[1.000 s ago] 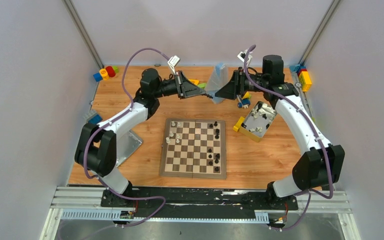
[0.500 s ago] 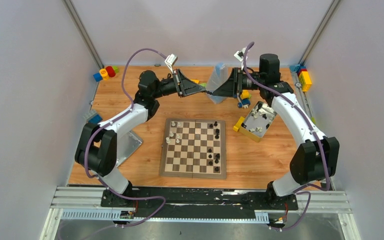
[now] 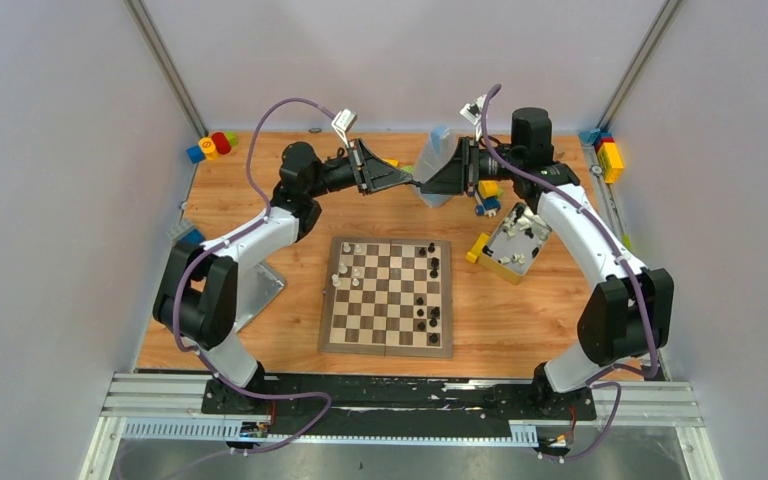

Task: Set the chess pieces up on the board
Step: Place the chess piece on the chessboard.

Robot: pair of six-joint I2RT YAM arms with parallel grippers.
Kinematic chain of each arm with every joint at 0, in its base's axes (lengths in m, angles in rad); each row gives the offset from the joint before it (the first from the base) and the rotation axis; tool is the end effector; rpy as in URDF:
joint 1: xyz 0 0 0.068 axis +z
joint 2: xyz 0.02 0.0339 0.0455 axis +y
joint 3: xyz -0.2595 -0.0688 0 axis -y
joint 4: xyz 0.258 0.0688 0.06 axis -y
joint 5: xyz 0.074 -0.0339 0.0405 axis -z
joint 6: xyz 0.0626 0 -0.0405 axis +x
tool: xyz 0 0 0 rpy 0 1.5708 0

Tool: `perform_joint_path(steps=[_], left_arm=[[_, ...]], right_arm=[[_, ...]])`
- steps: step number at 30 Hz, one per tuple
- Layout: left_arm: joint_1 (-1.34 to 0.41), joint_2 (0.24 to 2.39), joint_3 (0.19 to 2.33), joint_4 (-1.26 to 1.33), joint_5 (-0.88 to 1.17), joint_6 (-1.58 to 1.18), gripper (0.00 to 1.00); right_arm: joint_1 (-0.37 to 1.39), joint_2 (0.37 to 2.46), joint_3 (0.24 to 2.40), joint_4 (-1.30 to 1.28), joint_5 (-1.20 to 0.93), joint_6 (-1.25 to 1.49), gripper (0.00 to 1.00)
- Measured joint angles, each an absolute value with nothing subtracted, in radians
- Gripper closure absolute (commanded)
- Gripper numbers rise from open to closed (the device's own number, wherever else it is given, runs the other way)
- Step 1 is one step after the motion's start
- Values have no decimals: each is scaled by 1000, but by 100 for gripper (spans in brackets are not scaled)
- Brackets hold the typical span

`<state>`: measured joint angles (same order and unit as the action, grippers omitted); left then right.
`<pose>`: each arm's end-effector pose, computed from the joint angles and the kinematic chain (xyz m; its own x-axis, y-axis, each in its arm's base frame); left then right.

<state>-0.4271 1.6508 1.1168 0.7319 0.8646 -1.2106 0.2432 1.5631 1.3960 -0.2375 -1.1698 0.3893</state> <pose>0.3496 -0.2114 0.3150 -0.8239 -0.2923 -0.4856 0.5015 0.0230 -0.8648 0.3480 0.1457 0.3505 -0.7009 -0.0213 -0.7129 -0.7019 0.1979 0.6842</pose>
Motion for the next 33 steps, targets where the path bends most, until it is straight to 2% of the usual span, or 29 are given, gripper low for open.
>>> perform_joint_path(steps=[14,21,25,29,33], left_arm=[[-433,1662,1117,744,856,-1209,98],[-437,1662,1117,739,851,-1198,98],[-450,1662,1113,733,851,-1190,98],[-455,1662,1112,727,851,-1182,98],[-456,1662,1108,730,851,-1178,97]], right_arm=[[248,1593,1396,-227,-1172,393,79],[248,1599,1396,-226,-1172,393,74],[249,1599,1399,-227,-1172,393,73],[249,1599,1402,-227,-1171,392,78],[248,1600,1402,-229,-1168,391,74]])
